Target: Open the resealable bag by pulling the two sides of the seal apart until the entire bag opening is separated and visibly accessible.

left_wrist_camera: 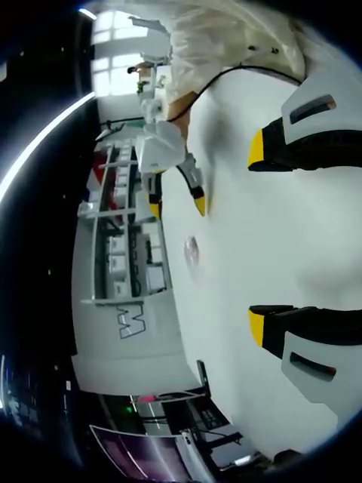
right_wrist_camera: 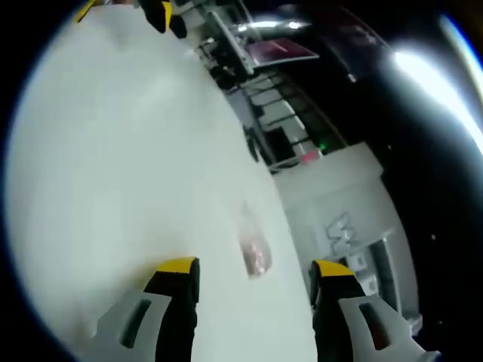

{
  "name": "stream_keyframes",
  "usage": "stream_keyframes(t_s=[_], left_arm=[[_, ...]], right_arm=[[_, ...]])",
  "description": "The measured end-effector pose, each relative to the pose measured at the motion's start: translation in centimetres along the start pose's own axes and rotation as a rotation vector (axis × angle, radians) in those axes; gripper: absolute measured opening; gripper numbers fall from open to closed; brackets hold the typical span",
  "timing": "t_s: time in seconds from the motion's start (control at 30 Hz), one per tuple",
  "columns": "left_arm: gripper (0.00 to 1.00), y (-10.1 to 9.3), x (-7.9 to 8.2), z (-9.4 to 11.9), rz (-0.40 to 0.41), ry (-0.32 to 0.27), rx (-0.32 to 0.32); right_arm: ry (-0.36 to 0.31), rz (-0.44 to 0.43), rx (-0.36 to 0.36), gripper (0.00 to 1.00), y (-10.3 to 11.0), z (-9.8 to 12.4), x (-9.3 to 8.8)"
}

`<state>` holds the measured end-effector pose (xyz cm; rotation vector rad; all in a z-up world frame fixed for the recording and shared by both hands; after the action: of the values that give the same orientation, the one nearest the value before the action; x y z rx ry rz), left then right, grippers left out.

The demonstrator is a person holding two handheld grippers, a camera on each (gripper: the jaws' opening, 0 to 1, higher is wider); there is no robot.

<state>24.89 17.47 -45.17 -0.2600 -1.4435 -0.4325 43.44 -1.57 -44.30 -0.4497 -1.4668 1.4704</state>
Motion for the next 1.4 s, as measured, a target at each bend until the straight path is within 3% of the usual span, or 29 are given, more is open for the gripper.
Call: stream_keyframes(t_s=[1.4], left_arm=[[0.72, 0.5, -0.3, 0.4, 0.018, -0.004, 0.009]], right_arm=[[-0.020, 0.042, 0.005, 0.58, 0.5, -2.4, 1.5]])
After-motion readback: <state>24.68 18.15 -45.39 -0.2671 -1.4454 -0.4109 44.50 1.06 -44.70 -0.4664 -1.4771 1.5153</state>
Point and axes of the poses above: the point that each gripper's makers call its tool centre point, and the gripper's own axes: z roughly backward along the fingers, y roughly to its left, x roughly out of its top, the point moved 5 cm from there along z, roughly backward along the fingers, and after that the axes turned 3 degrees about -y, right-handed, at the moved point
